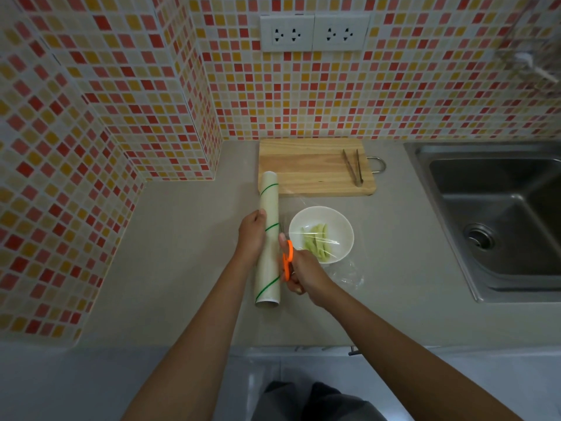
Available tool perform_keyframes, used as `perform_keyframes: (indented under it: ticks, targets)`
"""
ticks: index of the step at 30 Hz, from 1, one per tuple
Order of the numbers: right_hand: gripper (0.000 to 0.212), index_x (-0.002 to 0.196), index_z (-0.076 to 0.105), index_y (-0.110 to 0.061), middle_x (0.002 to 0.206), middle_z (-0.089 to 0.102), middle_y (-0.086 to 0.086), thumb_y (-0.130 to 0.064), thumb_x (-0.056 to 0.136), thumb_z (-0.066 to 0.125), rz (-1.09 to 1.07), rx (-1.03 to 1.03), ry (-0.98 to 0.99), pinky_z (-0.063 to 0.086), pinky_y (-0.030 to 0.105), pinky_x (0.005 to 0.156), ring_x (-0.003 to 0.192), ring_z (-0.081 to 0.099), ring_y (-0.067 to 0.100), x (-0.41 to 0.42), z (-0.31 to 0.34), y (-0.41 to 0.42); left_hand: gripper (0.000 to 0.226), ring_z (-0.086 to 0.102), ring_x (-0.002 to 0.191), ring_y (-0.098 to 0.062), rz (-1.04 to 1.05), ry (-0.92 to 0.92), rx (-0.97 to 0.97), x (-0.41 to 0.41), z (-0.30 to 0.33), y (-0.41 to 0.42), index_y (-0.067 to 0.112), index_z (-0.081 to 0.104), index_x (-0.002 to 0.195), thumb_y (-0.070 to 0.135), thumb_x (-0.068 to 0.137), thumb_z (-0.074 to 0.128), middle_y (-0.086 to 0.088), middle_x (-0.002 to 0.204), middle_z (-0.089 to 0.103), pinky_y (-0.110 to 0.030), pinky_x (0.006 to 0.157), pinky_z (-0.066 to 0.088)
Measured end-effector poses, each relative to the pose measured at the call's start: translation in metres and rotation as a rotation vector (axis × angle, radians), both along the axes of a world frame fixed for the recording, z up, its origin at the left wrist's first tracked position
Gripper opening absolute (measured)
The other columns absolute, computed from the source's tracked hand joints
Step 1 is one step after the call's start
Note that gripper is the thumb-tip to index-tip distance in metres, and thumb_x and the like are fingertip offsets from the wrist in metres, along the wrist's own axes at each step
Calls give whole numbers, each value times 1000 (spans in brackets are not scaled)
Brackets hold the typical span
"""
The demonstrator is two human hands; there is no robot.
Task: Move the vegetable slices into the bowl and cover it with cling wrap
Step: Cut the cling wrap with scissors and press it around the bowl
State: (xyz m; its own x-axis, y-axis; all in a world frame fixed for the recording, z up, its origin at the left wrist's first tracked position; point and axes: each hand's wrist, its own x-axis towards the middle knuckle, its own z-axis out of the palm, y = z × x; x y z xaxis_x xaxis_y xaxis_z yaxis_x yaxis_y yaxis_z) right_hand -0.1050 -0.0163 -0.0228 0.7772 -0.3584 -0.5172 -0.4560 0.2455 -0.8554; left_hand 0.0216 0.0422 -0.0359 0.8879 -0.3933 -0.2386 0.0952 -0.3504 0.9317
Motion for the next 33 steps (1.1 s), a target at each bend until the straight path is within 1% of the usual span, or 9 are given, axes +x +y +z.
perform_keyframes:
  ticks: [3,7,10,20,24,26,28,31,33]
  targets:
    - [60,54,45,-12,56,49,14,-63,87,47,-13,-22,-1,24,14,37,26,33,14,6,-1,-3,32,49,72,-21,1,8,-8,0,1,0,7,53,77,23,99,36,-16,77,53,-33,68,37]
    - [67,53,48,-11,56,54,14,-71,83,45,-4,-33,55,23,13,34,26,34,15,14,2,-7,33,49,72,-21,8,18,-18,0,2,0,8,53,75,23,99,36,-14,76,54,-33,69,39]
    - [68,52,48,-11,53,54,12,-71,82,46,-5,-45,63,22,14,34,27,34,15,20,3,-11,32,50,73,-22,4,39,-26,-1,4,0,9,52,75,24,99,36,-15,77,54,-34,70,40]
    - [69,48,44,-12,53,47,13,-74,79,47,-2,-93,68,22,15,34,27,32,16,34,3,-20,30,48,74,-22,-9,33,-35,-4,7,0,6,54,82,21,99,34,-18,80,52,-33,70,38]
    - [68,47,46,-11,48,46,11,-70,82,49,-18,-85,61,22,16,35,26,32,14,40,3,-25,36,50,75,-23,-4,53,-35,-3,7,0,-2,59,89,22,99,34,-20,82,54,-34,71,40]
    - [70,50,47,-10,56,48,18,-73,80,47,-10,-79,61,23,15,34,27,32,15,42,3,-26,41,52,75,-23,4,56,-33,-3,8,0,-10,58,92,22,99,34,-20,82,56,-34,71,41]
    - [71,51,47,-9,64,49,22,-74,79,46,-8,-73,52,23,14,34,27,32,17,45,3,-28,42,53,76,-23,9,46,-32,-3,8,-1,-13,57,94,22,99,34,-20,83,58,-34,72,41]
    - [68,51,49,-9,53,49,14,-69,82,49,-41,-79,46,22,13,34,24,32,14,49,2,-31,41,53,75,-23,9,41,-34,-3,8,-1,-12,57,90,21,99,34,-20,82,58,-34,72,41]
    - [64,53,49,-10,51,49,11,-65,84,51,-58,-81,34,21,13,34,24,31,12,52,2,-34,39,51,75,-22,9,41,-38,-5,7,0,-8,58,87,20,100,34,-19,81,57,-33,72,40]
